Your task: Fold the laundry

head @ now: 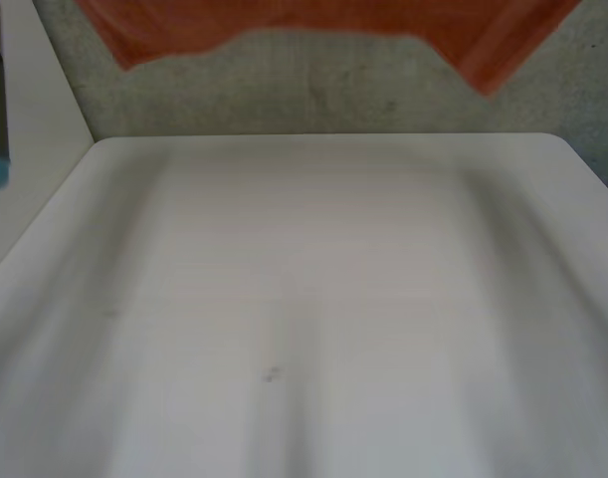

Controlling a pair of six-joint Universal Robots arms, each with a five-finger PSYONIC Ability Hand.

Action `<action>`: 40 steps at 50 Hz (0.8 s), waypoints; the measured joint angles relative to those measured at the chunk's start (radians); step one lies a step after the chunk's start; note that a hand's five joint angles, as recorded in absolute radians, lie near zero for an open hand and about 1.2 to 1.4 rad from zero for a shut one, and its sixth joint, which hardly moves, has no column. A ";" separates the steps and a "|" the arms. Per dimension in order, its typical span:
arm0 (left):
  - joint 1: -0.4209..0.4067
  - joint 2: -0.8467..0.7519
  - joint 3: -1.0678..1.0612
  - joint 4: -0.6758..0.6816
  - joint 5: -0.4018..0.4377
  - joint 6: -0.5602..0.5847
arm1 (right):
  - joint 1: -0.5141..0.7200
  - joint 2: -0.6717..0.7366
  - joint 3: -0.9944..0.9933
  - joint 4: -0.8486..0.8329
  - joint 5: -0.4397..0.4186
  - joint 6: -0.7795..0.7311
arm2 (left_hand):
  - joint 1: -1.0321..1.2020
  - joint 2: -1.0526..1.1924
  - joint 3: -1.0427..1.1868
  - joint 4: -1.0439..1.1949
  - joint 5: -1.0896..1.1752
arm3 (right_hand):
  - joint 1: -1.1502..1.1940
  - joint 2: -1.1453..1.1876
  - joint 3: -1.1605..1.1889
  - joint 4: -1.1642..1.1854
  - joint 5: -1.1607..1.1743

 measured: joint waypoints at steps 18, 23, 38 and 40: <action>0.009 -0.137 -0.522 -0.046 0.071 -0.012 | -0.016 0.096 0.532 0.017 -0.278 -0.027 | 0.000 0.000 0.000 0.000 0.000 | 0.000 0.000 0.000 0.000 0.000; 0.007 -0.234 -0.579 -0.040 0.093 -0.006 | -0.050 0.204 0.615 0.037 -0.288 -0.126 | 0.000 0.000 0.000 0.000 0.000 | 0.000 0.000 0.000 0.000 0.000; 0.071 0.115 -0.755 -0.382 0.099 0.078 | -0.177 -0.087 0.726 0.405 -0.287 -0.368 | 0.000 0.000 0.000 0.000 0.000 | 0.000 0.000 0.000 0.000 0.000; 0.084 0.200 -0.780 -0.495 0.107 0.109 | -0.209 -0.154 0.728 0.509 -0.291 -0.403 | 0.000 0.000 0.000 0.000 0.000 | 0.000 0.000 0.000 0.000 0.000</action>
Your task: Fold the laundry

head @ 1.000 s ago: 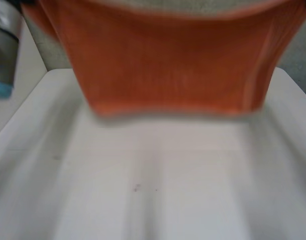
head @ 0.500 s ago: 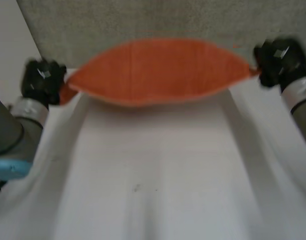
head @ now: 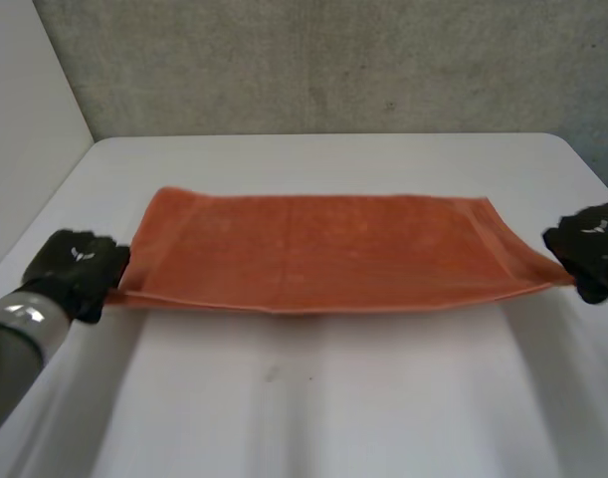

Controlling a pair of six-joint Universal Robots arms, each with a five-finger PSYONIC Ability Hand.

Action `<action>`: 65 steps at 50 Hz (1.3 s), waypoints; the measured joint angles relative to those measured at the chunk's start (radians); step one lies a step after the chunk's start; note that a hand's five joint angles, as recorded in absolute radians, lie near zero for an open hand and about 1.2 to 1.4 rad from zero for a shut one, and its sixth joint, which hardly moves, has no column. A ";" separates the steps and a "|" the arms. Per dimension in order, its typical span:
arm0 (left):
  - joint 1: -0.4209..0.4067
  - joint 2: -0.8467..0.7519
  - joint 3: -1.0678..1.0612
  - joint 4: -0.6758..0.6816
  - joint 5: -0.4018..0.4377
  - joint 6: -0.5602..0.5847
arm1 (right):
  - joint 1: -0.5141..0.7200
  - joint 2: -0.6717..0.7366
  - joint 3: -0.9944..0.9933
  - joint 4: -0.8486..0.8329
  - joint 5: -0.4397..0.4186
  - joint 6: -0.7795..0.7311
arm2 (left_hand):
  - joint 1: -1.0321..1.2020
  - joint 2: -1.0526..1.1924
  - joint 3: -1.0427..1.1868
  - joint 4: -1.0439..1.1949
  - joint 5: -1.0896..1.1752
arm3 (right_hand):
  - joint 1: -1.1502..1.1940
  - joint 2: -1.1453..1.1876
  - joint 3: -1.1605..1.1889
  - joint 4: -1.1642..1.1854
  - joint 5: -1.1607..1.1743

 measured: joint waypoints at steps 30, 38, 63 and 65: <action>-0.040 -0.471 0.421 0.080 0.129 0.101 | 0.035 0.358 -0.244 -0.071 0.082 0.019 | 0.000 0.000 0.000 0.000 0.000 | 0.000 0.000 0.000 0.000 0.000; -0.049 -0.637 0.587 0.176 0.097 0.102 | 0.099 0.497 -0.348 -0.255 0.160 0.055 | 0.000 0.000 0.000 0.000 0.000 | 0.000 0.000 0.000 0.000 0.000; -0.101 -0.685 0.596 0.484 0.116 0.089 | 0.174 0.531 -0.402 -0.522 0.294 0.262 | -1.009 -1.041 -1.038 -1.039 -1.003 | -0.768 -0.961 -0.976 -0.956 -0.917; -0.104 -0.644 0.565 0.483 0.114 0.086 | 0.172 0.484 -0.377 -0.522 0.286 0.297 | -1.011 -1.045 -1.044 -1.041 -1.005 | -0.768 -0.961 -0.976 -0.956 -0.916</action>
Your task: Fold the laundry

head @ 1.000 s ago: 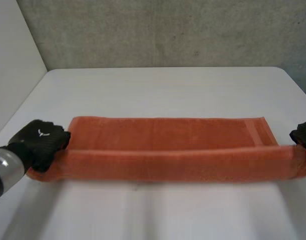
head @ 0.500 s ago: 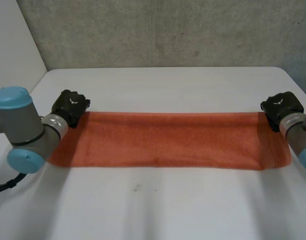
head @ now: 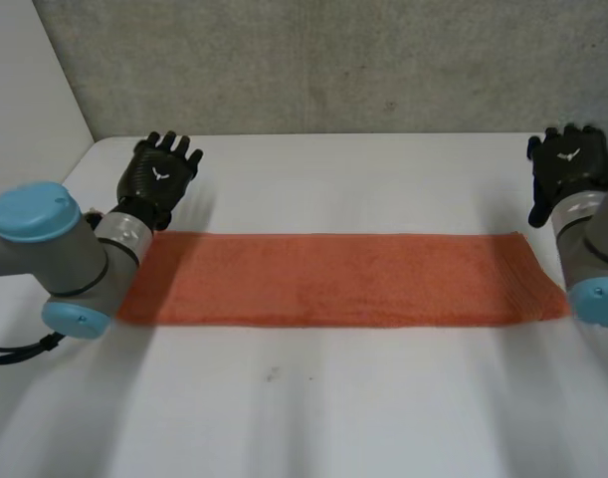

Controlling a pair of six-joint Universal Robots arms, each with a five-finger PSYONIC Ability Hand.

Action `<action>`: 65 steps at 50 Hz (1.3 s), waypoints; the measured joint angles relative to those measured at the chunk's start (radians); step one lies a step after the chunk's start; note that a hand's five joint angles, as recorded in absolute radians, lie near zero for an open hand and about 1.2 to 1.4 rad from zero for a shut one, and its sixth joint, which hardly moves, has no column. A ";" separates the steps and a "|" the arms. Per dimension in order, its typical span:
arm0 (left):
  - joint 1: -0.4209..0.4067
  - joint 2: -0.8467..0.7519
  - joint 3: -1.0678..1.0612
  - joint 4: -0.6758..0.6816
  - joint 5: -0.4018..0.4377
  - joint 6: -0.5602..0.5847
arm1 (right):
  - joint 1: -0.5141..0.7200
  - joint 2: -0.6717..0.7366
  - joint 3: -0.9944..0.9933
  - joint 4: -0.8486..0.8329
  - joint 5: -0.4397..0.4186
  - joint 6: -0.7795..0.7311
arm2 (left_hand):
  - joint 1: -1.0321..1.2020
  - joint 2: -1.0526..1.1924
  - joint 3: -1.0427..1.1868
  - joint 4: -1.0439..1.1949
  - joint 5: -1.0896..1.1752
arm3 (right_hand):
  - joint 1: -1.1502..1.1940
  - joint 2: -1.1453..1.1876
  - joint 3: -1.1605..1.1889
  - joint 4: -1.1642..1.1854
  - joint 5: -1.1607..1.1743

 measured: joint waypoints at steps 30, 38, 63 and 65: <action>-0.010 0.460 -0.519 -0.028 -0.006 -0.429 | -0.248 -0.242 0.385 0.305 -0.430 -0.015 | -0.007 -0.007 -0.004 -0.008 -0.003 | 0.264 0.340 0.351 0.326 0.290; -0.012 0.456 -0.546 -0.024 -0.006 -0.439 | -0.303 -0.170 0.412 0.195 -0.461 -0.059 | -0.007 -0.007 -0.004 -0.008 -0.003 | 0.344 0.427 0.440 0.418 0.380; -0.013 0.454 -0.560 -0.016 -0.005 -0.435 | -0.326 -0.069 0.359 0.116 -0.376 -0.113 | -0.007 -0.007 -0.004 -0.008 -0.003 | 0.735 0.956 0.966 0.953 0.886; -0.013 0.454 -0.561 -0.017 -0.006 -0.435 | -0.349 -0.071 0.335 0.092 -0.288 -0.121 | -0.007 -0.008 -0.004 -0.008 -0.003 | 0.735 0.956 0.966 0.953 0.886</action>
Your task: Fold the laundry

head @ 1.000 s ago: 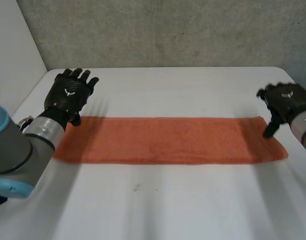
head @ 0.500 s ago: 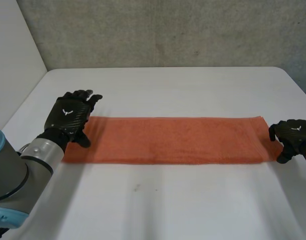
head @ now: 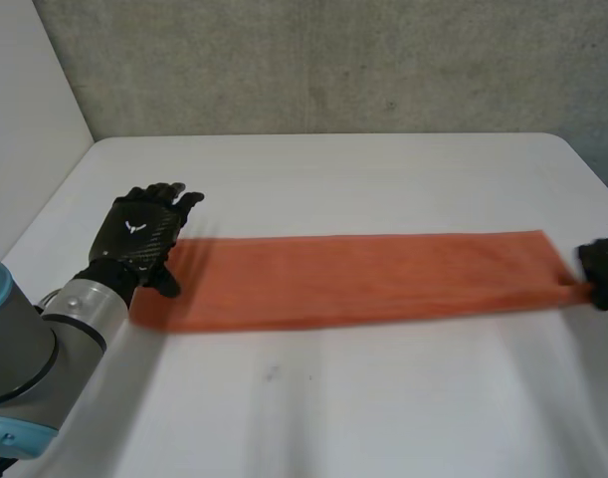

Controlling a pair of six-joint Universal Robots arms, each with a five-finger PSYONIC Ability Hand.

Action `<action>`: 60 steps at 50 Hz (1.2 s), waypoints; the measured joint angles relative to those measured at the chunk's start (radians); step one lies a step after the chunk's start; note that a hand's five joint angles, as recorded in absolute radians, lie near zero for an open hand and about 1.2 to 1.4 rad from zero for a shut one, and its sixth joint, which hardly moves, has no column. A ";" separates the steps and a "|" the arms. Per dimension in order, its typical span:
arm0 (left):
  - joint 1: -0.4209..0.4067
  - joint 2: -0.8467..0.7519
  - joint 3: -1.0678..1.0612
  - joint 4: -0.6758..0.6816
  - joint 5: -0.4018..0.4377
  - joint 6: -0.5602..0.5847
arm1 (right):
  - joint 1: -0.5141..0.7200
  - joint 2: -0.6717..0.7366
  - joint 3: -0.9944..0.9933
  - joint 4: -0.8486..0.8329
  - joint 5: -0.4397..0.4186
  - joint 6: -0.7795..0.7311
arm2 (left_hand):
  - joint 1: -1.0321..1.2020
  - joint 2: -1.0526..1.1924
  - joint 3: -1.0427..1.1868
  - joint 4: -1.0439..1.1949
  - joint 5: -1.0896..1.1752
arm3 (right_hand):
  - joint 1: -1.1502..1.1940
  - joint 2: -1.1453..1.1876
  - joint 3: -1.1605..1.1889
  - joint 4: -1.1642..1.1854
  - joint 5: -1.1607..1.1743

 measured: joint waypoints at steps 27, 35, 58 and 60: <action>0.000 0.008 -0.011 -0.006 -0.003 0.000 | 0.391 -0.137 -0.161 -0.064 0.122 0.048 | 0.000 -0.001 0.000 0.000 0.000 | 0.016 0.003 0.004 0.003 0.017; 0.001 0.008 -0.011 -0.008 -0.004 0.000 | 0.778 -0.031 -0.182 -0.090 -0.057 0.057 | 0.000 -0.001 0.000 0.000 0.000 | 0.016 0.003 0.006 0.003 0.017; -0.169 -0.045 0.109 0.001 0.007 0.004 | 0.728 -0.087 -0.066 -0.044 0.171 0.175 | 0.000 -0.001 -0.003 0.000 0.000 | -0.735 -0.960 -0.968 -0.954 -0.886; -0.207 -0.078 0.151 0.000 0.005 0.005 | 0.672 -0.114 -0.014 -0.028 0.169 0.200 | 0.000 -0.001 -0.003 -0.002 0.000 | -0.735 -0.960 -0.967 -0.954 -0.886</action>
